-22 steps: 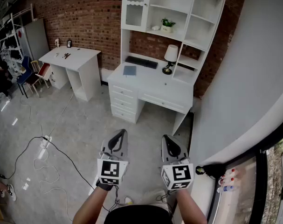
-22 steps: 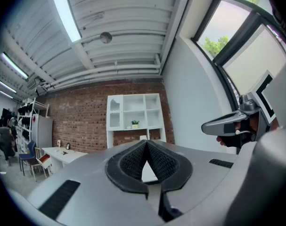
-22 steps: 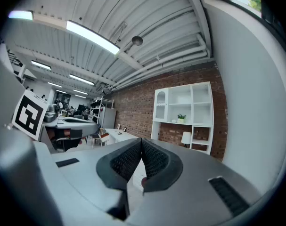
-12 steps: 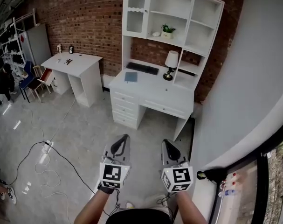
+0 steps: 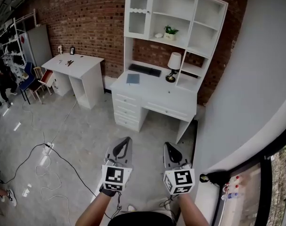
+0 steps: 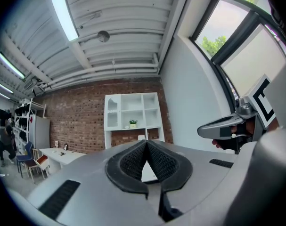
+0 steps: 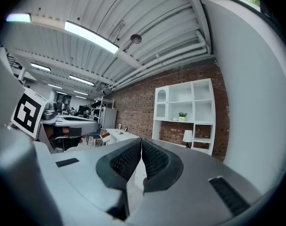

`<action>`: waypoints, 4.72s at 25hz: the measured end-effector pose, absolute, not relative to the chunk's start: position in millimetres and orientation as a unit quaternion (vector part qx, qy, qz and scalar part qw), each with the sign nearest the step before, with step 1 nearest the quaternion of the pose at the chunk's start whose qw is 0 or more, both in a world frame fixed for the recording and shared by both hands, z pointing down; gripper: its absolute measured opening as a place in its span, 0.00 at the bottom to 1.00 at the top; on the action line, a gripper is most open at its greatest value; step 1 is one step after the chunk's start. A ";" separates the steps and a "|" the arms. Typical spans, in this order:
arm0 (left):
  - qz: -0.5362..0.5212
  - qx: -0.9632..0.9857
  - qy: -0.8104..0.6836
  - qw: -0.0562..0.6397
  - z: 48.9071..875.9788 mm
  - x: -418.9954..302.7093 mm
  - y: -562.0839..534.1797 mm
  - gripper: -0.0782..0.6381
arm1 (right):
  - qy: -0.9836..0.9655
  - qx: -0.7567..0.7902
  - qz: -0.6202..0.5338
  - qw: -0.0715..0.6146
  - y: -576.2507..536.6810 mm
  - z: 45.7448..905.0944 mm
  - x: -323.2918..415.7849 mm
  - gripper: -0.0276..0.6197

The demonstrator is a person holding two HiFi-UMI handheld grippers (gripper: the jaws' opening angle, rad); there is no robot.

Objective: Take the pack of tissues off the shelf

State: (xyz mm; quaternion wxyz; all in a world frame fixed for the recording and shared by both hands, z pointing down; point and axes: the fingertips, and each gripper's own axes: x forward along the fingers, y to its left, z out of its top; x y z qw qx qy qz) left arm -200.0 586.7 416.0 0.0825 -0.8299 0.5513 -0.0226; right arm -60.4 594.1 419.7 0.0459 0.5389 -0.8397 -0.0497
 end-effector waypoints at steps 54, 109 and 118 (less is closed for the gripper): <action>-0.075 -0.817 0.567 0.073 409.7 -62.3 297.8 0.75 | -0.853 0.523 -0.011 0.005 326.4 408.9 121.1 0.05; -0.026 -0.848 0.527 0.043 383.0 -143.9 -93.8 0.70 | -0.825 0.560 -0.001 0.076 -36.6 407.6 40.0 0.05; -0.035 -0.842 0.536 0.060 376.8 -143.7 -141.9 0.69 | -0.830 0.554 -0.034 0.050 -109.3 389.2 41.0 0.05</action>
